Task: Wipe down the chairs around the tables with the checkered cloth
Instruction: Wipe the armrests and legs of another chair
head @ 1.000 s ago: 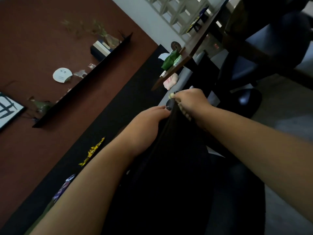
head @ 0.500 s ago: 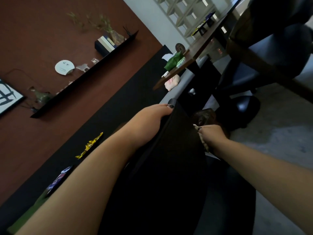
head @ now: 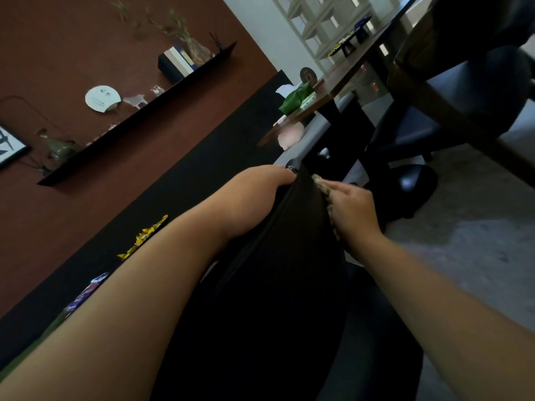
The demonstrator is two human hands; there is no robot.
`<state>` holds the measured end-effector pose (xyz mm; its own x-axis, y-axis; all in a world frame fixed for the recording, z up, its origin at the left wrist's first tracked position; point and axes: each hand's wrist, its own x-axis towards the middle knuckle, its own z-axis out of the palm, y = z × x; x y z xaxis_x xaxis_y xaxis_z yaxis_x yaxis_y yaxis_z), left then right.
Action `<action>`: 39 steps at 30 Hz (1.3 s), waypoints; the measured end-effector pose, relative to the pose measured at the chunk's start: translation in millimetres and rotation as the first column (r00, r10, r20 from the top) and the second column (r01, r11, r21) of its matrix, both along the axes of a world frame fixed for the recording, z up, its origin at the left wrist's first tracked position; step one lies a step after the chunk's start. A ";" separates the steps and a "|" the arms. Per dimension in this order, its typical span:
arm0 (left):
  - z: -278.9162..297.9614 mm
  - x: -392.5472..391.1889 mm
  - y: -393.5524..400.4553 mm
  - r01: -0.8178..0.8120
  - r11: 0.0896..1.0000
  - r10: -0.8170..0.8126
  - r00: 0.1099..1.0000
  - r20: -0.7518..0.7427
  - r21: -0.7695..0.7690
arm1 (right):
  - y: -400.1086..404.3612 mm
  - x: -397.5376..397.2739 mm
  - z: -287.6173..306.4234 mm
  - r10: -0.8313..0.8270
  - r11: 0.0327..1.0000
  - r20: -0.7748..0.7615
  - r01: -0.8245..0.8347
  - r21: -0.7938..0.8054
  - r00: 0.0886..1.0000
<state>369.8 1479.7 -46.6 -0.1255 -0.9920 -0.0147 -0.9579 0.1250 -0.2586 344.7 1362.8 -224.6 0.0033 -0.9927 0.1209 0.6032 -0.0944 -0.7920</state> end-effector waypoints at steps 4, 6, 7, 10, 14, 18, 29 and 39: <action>0.1 1.4 0.3 -0.005 1.000 0.005 1.000 0.013 -0.001 | -5.8 10.5 -36.9 0.079 0.979 -0.097 -0.058 0.194 0.992; 0.1 0.4 1.7 -0.014 1.000 0.014 1.000 0.002 0.001 | -7.4 9.8 -39.0 0.192 0.932 -0.058 -0.163 0.324 0.980; -0.1 0.3 2.0 -0.020 1.000 0.020 1.000 -0.002 0.000 | -8.5 9.8 -39.4 0.246 0.905 -0.019 -0.222 0.362 0.969; 0.5 0.5 2.8 -0.037 0.999 0.037 0.999 -0.007 -0.003 | -2.7 7.9 -39.1 0.310 0.873 0.008 -0.288 0.394 0.951; -0.1 -1.0 3.0 -0.049 0.999 0.049 0.999 -0.006 0.006 | 22.5 6.5 -39.9 0.202 0.886 0.013 -0.188 0.425 0.979; 0.2 0.7 1.9 -0.079 0.997 0.079 0.997 0.008 -0.005 | 49.1 7.8 -45.4 0.208 0.834 0.060 -0.209 0.510 0.976; -4.3 -3.5 6.6 -0.185 0.974 0.148 0.957 -0.251 -0.131 | 128.7 14.7 -45.7 -0.006 0.785 0.134 -0.078 0.615 0.991; -4.5 7.5 97.8 -0.132 0.991 0.120 0.955 -0.271 -0.029 | 163.5 7.0 -34.6 -0.046 0.733 0.140 -0.062 0.677 0.989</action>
